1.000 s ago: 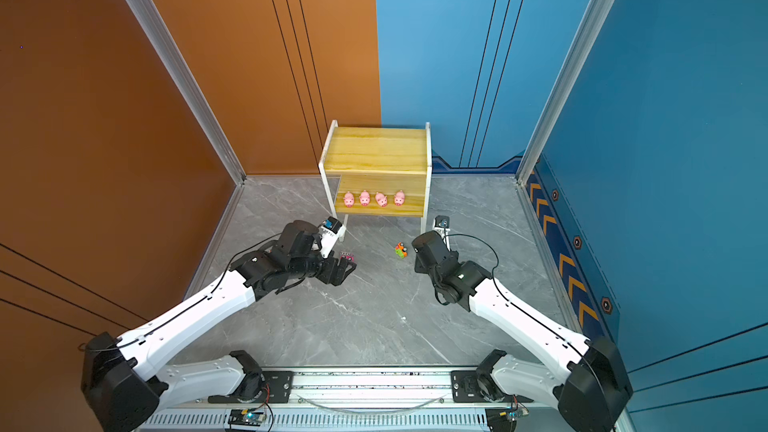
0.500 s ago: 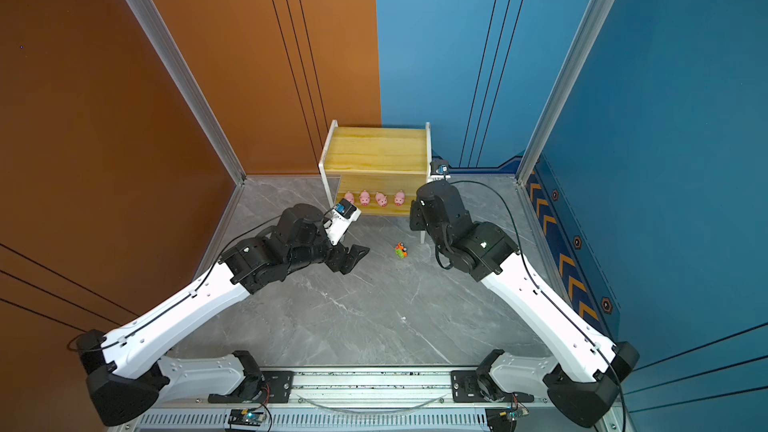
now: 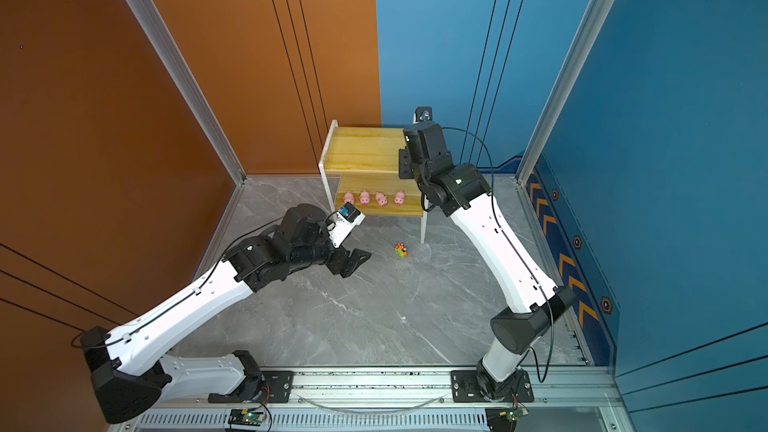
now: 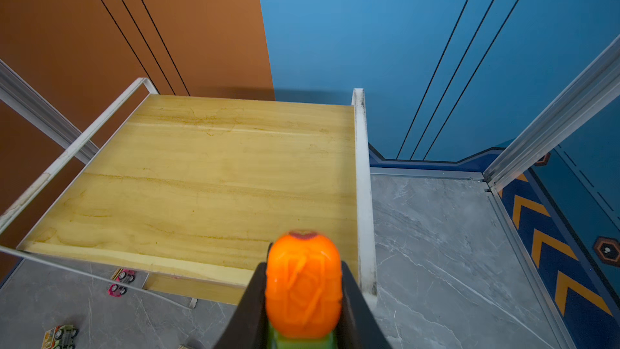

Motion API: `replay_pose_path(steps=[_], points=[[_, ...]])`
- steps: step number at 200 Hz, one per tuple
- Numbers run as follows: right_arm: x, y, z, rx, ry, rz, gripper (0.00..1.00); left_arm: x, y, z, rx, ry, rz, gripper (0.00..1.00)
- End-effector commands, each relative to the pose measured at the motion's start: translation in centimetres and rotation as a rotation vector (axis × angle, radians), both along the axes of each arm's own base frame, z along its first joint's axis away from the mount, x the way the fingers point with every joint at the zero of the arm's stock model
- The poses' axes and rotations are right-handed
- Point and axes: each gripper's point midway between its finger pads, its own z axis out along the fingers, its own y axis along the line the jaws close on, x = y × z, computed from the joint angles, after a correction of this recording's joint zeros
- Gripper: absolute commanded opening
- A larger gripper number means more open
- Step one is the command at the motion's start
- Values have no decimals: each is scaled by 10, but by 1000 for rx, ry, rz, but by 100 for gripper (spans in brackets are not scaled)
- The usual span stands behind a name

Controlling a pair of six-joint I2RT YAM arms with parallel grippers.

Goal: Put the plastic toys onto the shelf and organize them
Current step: 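Carry the truck over the top shelf tier while the left arm nears the shelf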

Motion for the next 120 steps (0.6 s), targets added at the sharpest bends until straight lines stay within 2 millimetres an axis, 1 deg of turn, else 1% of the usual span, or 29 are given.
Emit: replay_pose_path(steps=[1,24,73,120], points=[[5,-4,-5,-44,32,1,20,-7,-1,-1,-12,15,-37,85],[15,-6,-9,-41,37,-10,20,-8,-1,-4,-15,25,-40,85],[33,-1,-15,-24,50,-15,21,-9,-2,-6,-20,38,-39,85],[45,-2,-31,-38,84,-27,21,-10,-2,-11,-19,49,-41,85]])
